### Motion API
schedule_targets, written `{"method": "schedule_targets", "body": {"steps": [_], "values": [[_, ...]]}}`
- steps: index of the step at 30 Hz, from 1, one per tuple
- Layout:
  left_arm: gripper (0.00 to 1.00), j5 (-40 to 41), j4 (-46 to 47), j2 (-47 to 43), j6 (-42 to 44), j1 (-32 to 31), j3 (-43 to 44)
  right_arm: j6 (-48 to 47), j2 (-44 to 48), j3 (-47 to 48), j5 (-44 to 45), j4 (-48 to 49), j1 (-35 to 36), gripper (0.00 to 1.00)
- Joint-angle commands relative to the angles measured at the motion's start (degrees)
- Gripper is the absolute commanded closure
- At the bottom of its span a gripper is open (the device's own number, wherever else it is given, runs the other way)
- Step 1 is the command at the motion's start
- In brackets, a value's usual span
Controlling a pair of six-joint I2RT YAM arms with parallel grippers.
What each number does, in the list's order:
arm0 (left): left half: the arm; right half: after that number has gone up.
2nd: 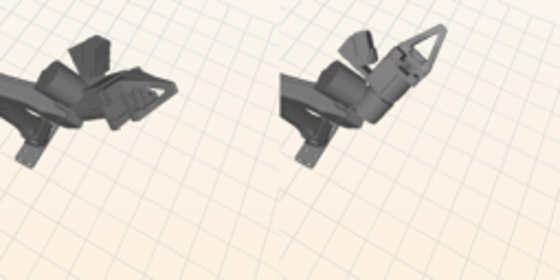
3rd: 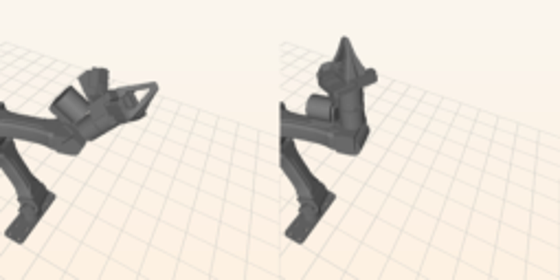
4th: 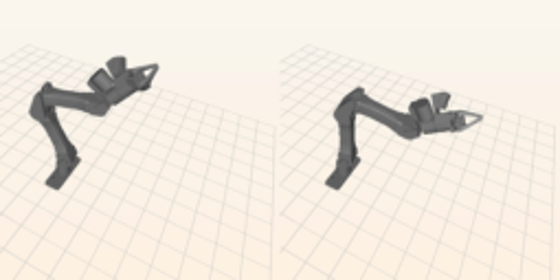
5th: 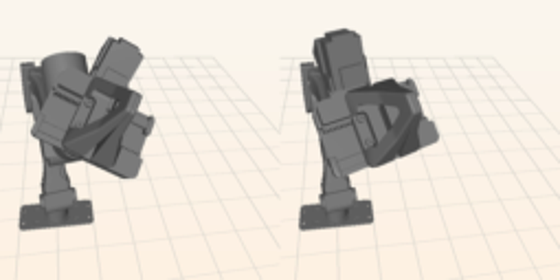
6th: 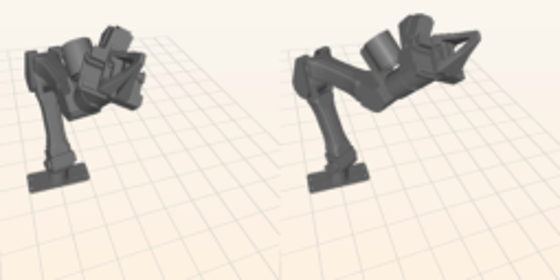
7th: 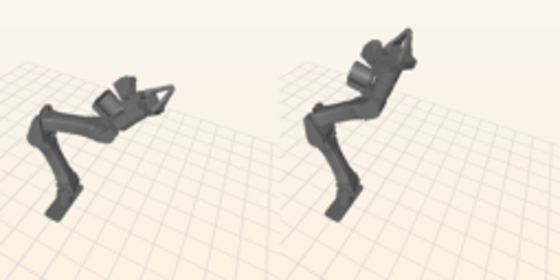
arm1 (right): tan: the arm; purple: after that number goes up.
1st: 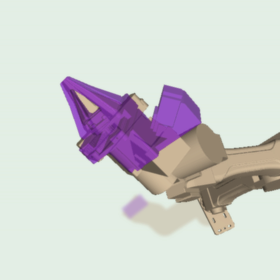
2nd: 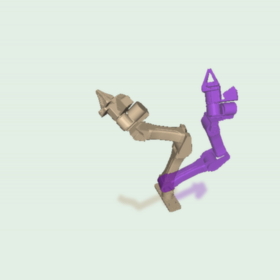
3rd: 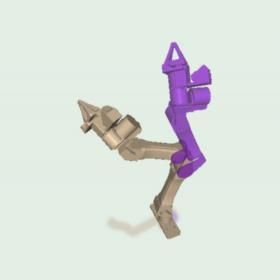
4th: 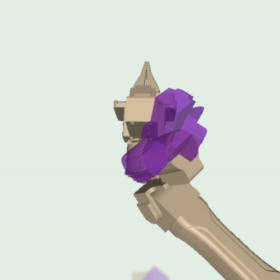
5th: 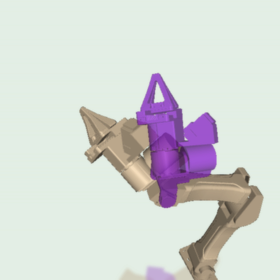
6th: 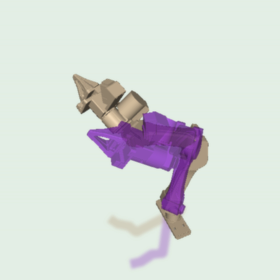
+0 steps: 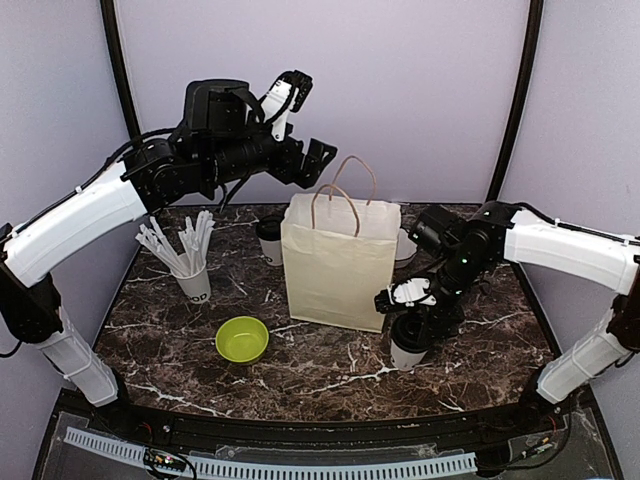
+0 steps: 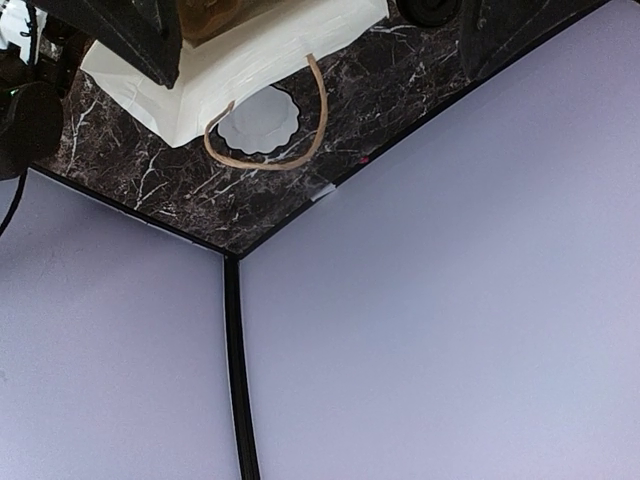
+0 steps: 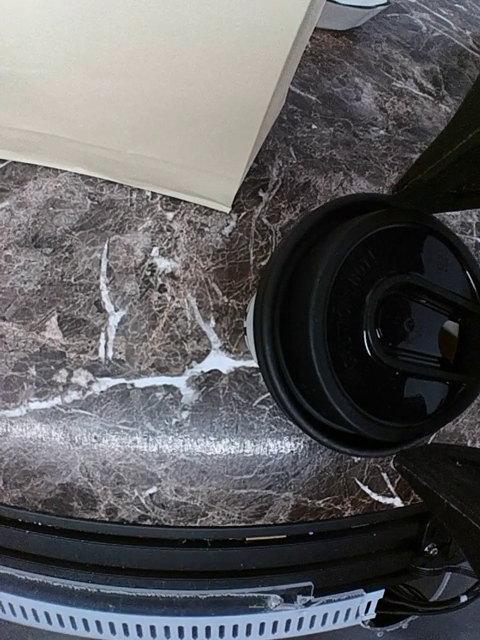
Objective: Pack the takeout coffee
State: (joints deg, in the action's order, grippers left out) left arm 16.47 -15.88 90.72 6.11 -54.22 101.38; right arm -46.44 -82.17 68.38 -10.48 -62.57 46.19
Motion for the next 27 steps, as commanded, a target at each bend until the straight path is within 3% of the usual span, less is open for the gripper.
{"method": "schedule_targets", "body": {"steps": [1, 6, 15, 21, 27], "values": [[0.01, -0.5, 1.5, -2.5, -0.4, 0.4, -0.7, -0.3, -0.8, -0.5, -0.1, 0.5, 0.6, 0.22], [0.01, -0.6, 1.5, -2.3, -0.2, 0.5, -0.4, -0.4, -0.6, -0.4, -0.1, 0.5, 0.6, 0.26], [0.01, -0.2, 0.7, -2.0, 0.6, 0.9, 0.1, 0.2, -0.6, -1.8, 0.8, 1.6, 1.2, 0.19], [0.01, -0.5, -2.1, -0.5, 2.8, 2.6, 3.2, 1.0, -0.3, -1.4, 1.7, 2.1, 1.4, 0.28], [0.01, -6.5, -6.8, 2.1, 4.4, 7.4, 6.8, 0.7, 1.3, 0.2, 2.7, -0.5, 1.3, 0.35]]}}
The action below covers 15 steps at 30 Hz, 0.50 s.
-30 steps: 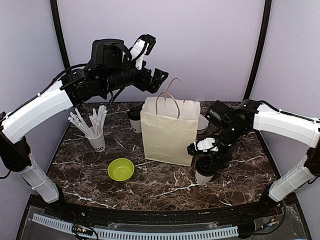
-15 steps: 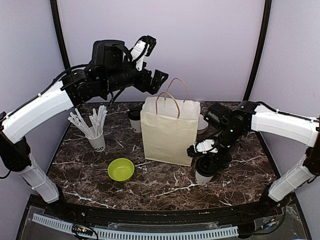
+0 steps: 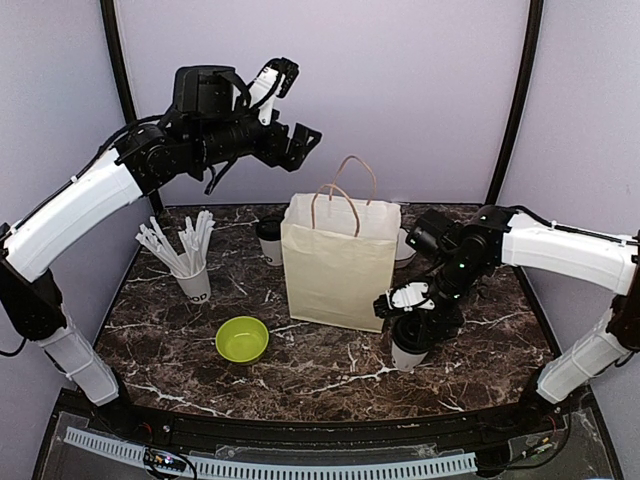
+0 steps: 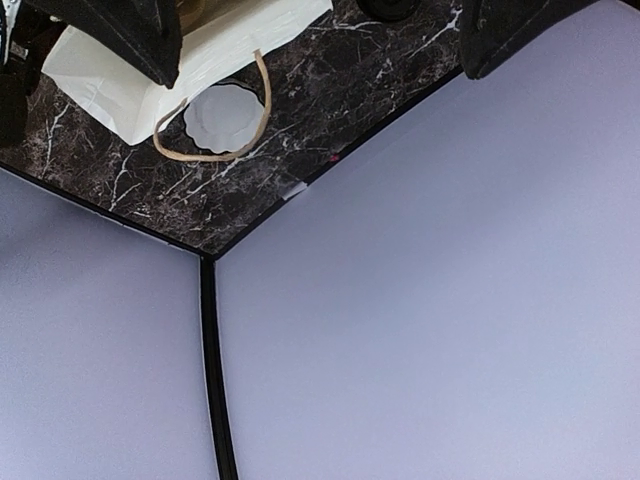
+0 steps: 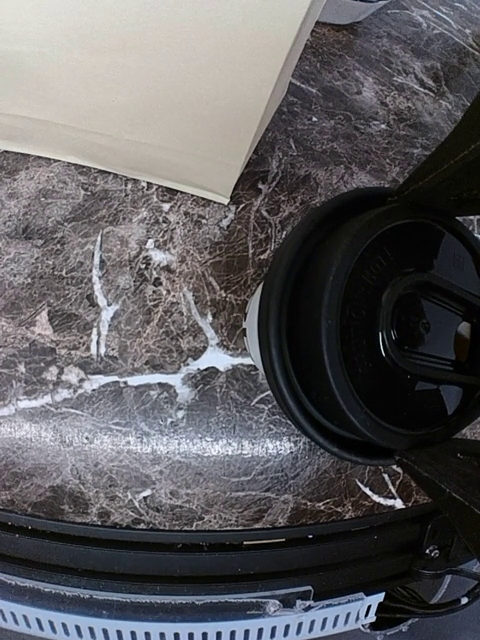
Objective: Pack the takeout coffee
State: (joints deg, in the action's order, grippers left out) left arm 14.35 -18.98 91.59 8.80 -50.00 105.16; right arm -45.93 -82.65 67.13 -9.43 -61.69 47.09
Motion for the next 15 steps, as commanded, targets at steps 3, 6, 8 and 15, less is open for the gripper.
{"method": "schedule_targets", "body": {"steps": [3, 6, 8, 15], "values": [[0.01, -11.0, -6.4, 3.5, 2.0, 5.6, 5.2, 0.0, 2.9, 2.4, 1.2, -2.6, -0.2, 0.36], [0.01, -20.1, -8.7, 5.2, 2.8, 8.5, 6.2, -0.4, 3.7, 3.4, -0.6, -4.4, -2.0, 0.37], [0.01, -27.0, -10.2, 6.8, 4.2, 9.7, 6.9, -0.5, 4.2, 3.7, -1.2, -5.3, -3.5, 0.38], [0.06, -37.9, -15.9, 14.8, 10.3, 11.1, 12.4, -1.4, 7.3, 3.1, -2.8, -6.2, -12.1, 0.38]]}}
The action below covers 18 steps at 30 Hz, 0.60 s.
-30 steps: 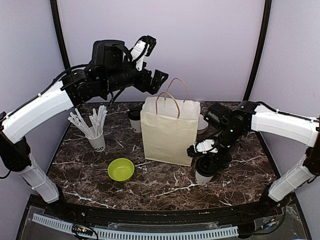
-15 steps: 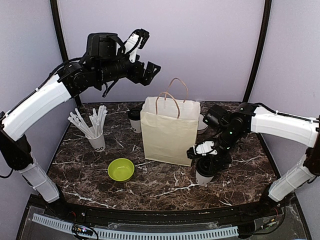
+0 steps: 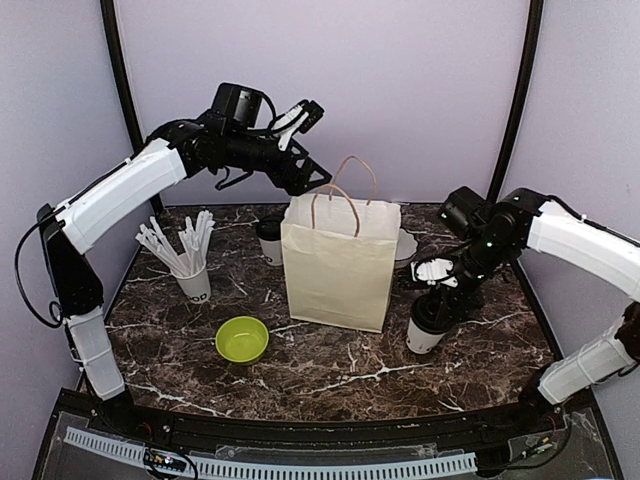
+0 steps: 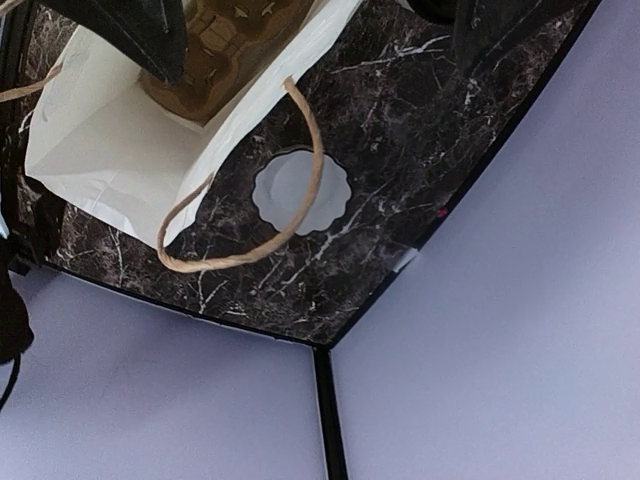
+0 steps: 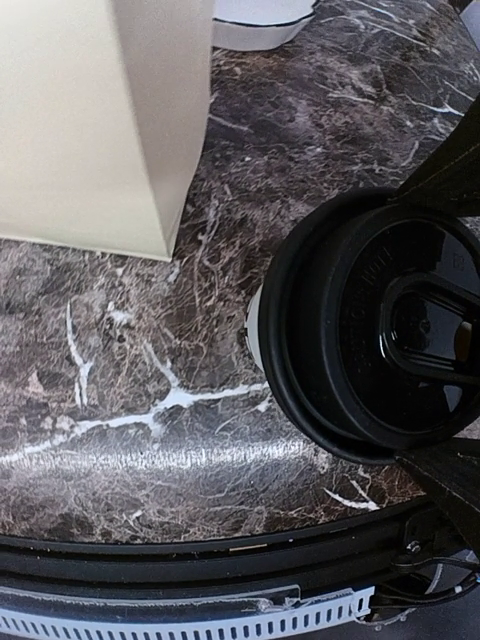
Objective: Pack the takeout coffee
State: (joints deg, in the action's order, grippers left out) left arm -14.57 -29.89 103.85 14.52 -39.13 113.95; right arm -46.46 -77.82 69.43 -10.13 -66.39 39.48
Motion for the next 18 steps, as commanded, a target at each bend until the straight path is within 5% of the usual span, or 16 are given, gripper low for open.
{"method": "schedule_targets", "body": {"steps": [1, 10, 18], "values": [[0.07, -9.3, -5.3, 4.1, 5.5, 0.3, 4.5, -1.2, 2.8, 0.7, -2.6, -1.4, -7.2, 0.38], [0.28, -19.0, -8.4, 12.5, 8.5, 3.0, 12.8, -2.8, 2.9, 6.4, -9.2, -1.5, -22.5, 0.40], [0.51, -24.1, -8.2, 16.2, 8.6, 3.7, 16.1, -1.1, -0.6, 21.1, -13.5, -1.3, -24.3, 0.40]]}}
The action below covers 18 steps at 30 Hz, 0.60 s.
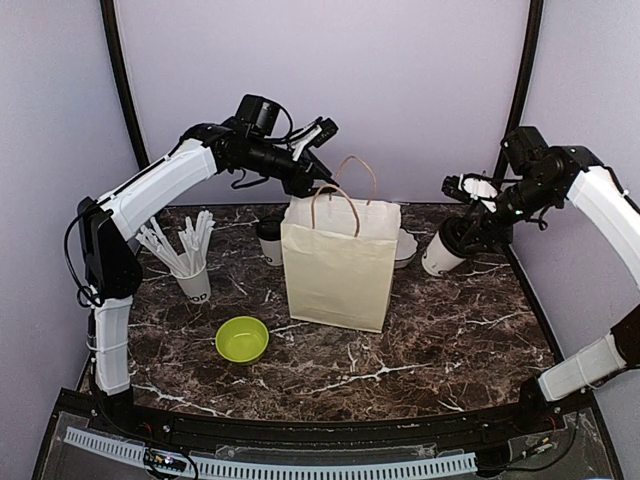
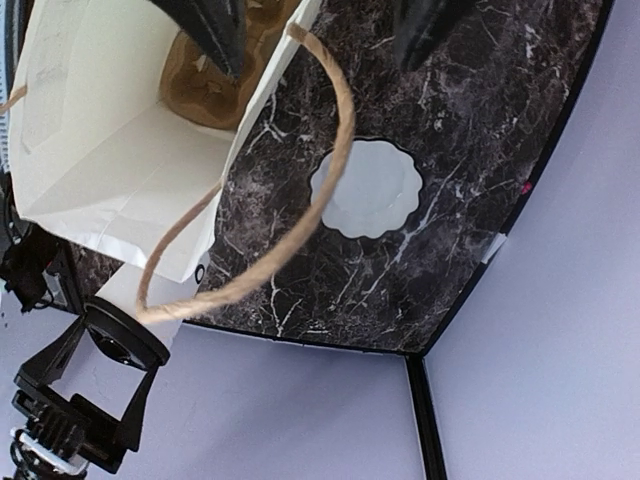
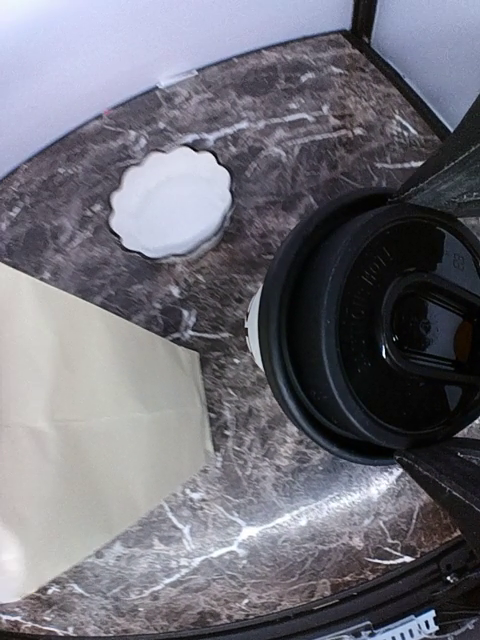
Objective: Pack the takeout coffee
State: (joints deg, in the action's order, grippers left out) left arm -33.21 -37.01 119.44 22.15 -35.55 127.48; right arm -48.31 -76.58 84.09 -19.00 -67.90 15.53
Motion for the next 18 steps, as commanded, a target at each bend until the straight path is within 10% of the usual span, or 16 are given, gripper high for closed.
{"method": "schedule_targets", "body": {"steps": [1, 18], "values": [[0.58, -6.5, -1.1, 1.1, 0.9, 0.1, 3.2, 0.9, -2.5, 8.6, -5.3, -0.4, -0.3, 0.40], [1.00, -4.5, 2.2, -4.3, -9.2, 0.1, -1.7, 1.6, -10.4, 37.7, -23.4, -5.8, 2.3, 0.40]]}}
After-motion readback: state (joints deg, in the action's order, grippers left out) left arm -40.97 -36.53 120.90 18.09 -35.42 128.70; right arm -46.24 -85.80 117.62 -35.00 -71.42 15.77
